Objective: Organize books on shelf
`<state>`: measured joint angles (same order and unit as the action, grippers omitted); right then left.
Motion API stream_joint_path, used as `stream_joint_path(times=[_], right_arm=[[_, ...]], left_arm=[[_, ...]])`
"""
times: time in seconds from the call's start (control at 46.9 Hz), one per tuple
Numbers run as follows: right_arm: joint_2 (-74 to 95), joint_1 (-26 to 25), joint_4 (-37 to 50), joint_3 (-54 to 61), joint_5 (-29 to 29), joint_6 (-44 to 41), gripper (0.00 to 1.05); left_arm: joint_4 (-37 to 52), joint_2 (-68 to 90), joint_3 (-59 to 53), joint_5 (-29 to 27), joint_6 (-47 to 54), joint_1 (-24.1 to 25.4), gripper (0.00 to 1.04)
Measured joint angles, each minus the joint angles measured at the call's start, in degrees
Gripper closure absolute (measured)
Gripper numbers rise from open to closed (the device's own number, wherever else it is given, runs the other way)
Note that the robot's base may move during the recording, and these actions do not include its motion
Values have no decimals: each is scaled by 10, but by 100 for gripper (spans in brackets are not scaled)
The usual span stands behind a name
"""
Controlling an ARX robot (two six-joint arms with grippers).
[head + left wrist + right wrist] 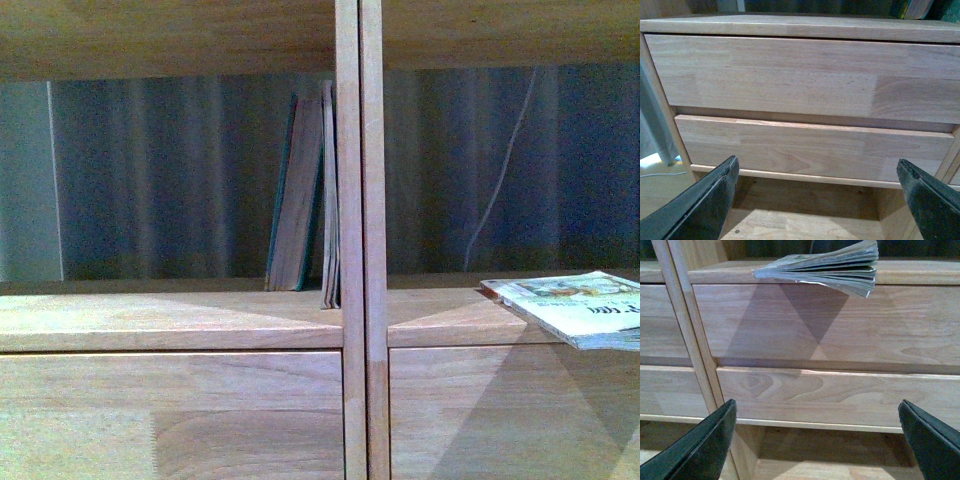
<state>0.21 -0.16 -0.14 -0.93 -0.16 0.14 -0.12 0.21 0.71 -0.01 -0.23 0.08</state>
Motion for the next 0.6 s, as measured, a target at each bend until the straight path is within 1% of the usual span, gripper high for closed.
stream_joint_path(times=[0.043,0.085,0.128,0.192,0.277,0.341,0.405,0.447,0.511,0.597], right_arm=[[0,0,-1,0,-2,1,7],[17,-18,-41,-13,-52,33,7],[54,-61,-68,-37,-117,85,7],[100,-120,-51,-76,-172,172,7],[141,-144,-14,-117,-203,252,7],[177,-140,17,-143,-206,316,7],[219,-125,52,-163,-195,367,7],[256,-106,82,-174,-184,416,7],[305,-77,116,-185,-167,460,7],[383,-26,181,-203,-125,521,7]], left_arm=[[0,0,0,0,0,0,7],[0,0,0,0,0,0,7],[0,0,0,1,0,0,7],[0,0,0,0,0,0,7],[0,0,0,0,0,0,7],[0,0,0,0,0,0,7],[0,0,0,0,0,0,7],[0,0,0,0,0,0,7],[0,0,0,0,0,0,7],[0,0,0,0,0,0,7]])
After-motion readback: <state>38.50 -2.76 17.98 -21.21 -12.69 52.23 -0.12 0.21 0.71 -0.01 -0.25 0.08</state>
